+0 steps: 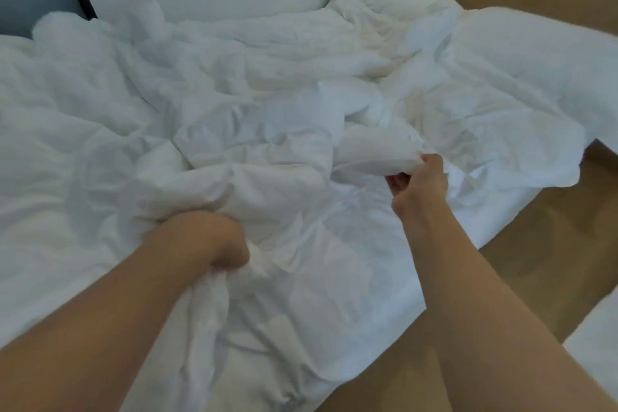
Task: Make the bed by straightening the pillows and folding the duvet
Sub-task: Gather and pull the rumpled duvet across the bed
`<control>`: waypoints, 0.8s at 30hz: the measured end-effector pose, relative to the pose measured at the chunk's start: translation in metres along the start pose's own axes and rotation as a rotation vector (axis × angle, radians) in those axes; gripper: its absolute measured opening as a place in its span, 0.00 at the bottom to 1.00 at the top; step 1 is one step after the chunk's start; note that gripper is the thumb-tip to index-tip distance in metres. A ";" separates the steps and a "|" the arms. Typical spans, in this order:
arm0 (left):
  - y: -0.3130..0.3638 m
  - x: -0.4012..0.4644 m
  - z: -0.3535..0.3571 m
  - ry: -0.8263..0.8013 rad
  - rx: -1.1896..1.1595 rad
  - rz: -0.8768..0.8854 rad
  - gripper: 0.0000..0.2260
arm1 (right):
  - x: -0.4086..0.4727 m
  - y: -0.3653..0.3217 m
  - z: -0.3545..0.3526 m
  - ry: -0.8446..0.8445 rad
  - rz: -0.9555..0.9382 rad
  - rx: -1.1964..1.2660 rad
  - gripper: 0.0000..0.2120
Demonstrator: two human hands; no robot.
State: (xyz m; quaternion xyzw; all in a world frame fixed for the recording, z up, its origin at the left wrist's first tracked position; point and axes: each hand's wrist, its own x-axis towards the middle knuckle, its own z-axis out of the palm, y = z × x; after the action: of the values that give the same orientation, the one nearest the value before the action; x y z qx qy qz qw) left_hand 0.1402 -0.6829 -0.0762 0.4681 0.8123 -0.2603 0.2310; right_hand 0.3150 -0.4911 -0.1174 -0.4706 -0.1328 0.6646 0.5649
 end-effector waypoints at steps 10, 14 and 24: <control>0.099 0.008 0.053 0.377 0.043 0.041 0.35 | -0.034 -0.127 -0.065 -0.093 -0.258 0.320 0.08; 0.079 0.027 0.046 0.469 0.018 0.062 0.20 | -0.019 -0.089 -0.073 -0.190 0.035 -0.113 0.38; 0.105 -0.016 0.022 -0.415 0.117 0.572 0.22 | -0.004 -0.011 -0.066 0.007 0.053 -0.386 0.12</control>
State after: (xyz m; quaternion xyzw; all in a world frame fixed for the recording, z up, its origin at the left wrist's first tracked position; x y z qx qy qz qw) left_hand 0.2428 -0.6621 -0.1045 0.6263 0.5679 -0.3205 0.4273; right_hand 0.3730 -0.5149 -0.1420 -0.5758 -0.2432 0.6400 0.4469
